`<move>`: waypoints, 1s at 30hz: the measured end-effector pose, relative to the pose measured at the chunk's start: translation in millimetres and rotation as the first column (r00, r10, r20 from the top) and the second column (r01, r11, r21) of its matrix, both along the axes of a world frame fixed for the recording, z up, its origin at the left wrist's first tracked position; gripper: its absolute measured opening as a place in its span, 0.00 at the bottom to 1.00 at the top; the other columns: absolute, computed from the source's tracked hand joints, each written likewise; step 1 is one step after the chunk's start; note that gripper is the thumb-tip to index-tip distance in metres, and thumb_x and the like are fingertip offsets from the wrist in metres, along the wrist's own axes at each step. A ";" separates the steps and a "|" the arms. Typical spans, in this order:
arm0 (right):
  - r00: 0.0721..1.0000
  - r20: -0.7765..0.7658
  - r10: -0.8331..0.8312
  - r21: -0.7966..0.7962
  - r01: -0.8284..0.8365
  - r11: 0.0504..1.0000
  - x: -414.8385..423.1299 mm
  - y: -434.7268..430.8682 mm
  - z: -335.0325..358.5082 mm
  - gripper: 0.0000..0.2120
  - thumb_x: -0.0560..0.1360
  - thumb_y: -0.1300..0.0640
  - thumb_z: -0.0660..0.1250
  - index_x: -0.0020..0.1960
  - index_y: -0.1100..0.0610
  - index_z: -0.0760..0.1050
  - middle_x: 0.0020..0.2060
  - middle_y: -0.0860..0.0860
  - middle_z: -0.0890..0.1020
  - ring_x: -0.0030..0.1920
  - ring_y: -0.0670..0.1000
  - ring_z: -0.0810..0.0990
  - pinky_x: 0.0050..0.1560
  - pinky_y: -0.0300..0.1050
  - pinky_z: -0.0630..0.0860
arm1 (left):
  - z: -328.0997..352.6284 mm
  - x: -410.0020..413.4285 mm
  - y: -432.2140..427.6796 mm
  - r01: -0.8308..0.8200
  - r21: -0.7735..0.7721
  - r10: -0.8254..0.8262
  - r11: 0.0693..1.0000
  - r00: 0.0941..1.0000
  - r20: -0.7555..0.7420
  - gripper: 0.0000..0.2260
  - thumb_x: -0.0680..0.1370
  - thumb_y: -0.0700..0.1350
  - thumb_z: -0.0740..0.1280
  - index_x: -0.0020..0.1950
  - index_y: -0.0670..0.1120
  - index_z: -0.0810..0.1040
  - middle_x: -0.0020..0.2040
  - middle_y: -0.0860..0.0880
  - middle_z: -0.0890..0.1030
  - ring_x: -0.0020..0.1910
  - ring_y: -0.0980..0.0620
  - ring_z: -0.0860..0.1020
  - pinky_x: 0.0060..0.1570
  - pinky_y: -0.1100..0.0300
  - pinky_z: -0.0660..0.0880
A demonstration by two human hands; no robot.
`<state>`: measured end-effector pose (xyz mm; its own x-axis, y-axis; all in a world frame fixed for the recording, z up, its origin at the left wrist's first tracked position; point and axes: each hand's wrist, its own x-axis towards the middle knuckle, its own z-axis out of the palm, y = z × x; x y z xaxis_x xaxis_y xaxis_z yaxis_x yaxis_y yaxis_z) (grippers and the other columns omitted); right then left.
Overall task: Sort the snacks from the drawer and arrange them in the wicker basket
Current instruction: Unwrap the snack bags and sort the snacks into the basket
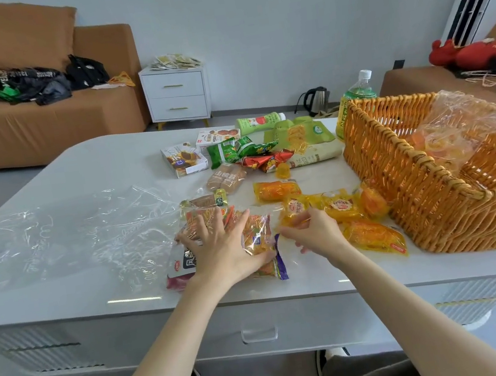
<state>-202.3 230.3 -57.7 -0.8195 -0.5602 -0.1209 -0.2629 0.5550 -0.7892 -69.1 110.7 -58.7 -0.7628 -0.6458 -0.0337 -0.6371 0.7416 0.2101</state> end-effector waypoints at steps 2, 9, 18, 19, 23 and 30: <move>0.997 -0.071 0.043 0.042 -0.040 0.998 1.8 -1.0 -2.4 0.13 0.74 0.52 0.71 0.47 0.63 0.80 0.36 0.51 0.81 0.34 0.48 0.77 0.36 0.40 0.74 | -0.2 3.4 -3.9 0.029 0.019 -0.029 0.999 1.000 0.003 0.39 0.68 0.75 0.59 0.75 0.67 0.46 0.79 0.50 0.42 0.76 0.39 0.38 0.65 0.26 0.40; 0.880 0.467 0.089 -0.110 -0.042 0.993 13.3 3.7 19.2 0.08 0.77 0.68 0.59 0.54 0.68 0.72 0.42 0.60 0.83 0.31 0.55 0.83 0.33 0.45 0.82 | 15.4 26.5 -20.4 -0.003 -0.077 -0.003 0.997 0.997 -0.074 0.30 0.76 0.60 0.64 0.75 0.66 0.54 0.79 0.51 0.46 0.77 0.42 0.40 0.67 0.27 0.43; 0.900 0.434 0.038 -0.190 0.050 0.981 8.7 5.6 20.9 0.26 0.74 0.63 0.70 0.63 0.52 0.58 0.51 0.59 0.79 0.39 0.55 0.83 0.32 0.46 0.82 | -0.4 9.7 17.8 0.011 -0.150 -0.007 0.989 1.000 0.022 0.42 0.72 0.66 0.64 0.78 0.56 0.43 0.78 0.40 0.39 0.75 0.33 0.38 0.65 0.26 0.38; 0.924 0.380 0.045 -0.186 0.029 0.982 8.0 4.4 18.2 0.24 0.74 0.63 0.71 0.62 0.53 0.61 0.49 0.58 0.80 0.38 0.54 0.83 0.32 0.45 0.82 | -3.2 8.0 20.2 0.012 -0.167 -0.005 0.986 0.999 0.042 0.41 0.75 0.60 0.65 0.78 0.55 0.43 0.78 0.39 0.39 0.75 0.32 0.38 0.66 0.26 0.39; 0.996 0.083 0.037 -0.118 -0.027 0.993 6.6 -0.1 5.4 0.12 0.74 0.63 0.70 0.56 0.62 0.76 0.40 0.56 0.83 0.34 0.52 0.83 0.34 0.43 0.82 | -5.2 7.8 21.4 -0.003 -0.150 0.007 0.989 1.000 0.030 0.36 0.76 0.47 0.66 0.78 0.54 0.47 0.79 0.44 0.42 0.75 0.33 0.41 0.68 0.29 0.43; 0.987 0.145 0.075 -0.078 -0.064 0.995 7.0 1.7 5.8 0.08 0.69 0.66 0.74 0.48 0.61 0.80 0.35 0.58 0.85 0.34 0.52 0.85 0.44 0.46 0.83 | 3.5 25.4 -5.0 -0.015 -0.173 0.008 0.985 0.999 -0.040 0.37 0.75 0.35 0.65 0.76 0.62 0.55 0.79 0.54 0.50 0.77 0.38 0.48 0.68 0.31 0.55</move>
<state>-195.3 232.0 -51.9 -0.7542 -0.6270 -0.1950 -0.1762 0.4794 -0.8597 -43.7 105.7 -55.2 -0.7537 -0.6481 0.1092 -0.6397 0.7615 0.1038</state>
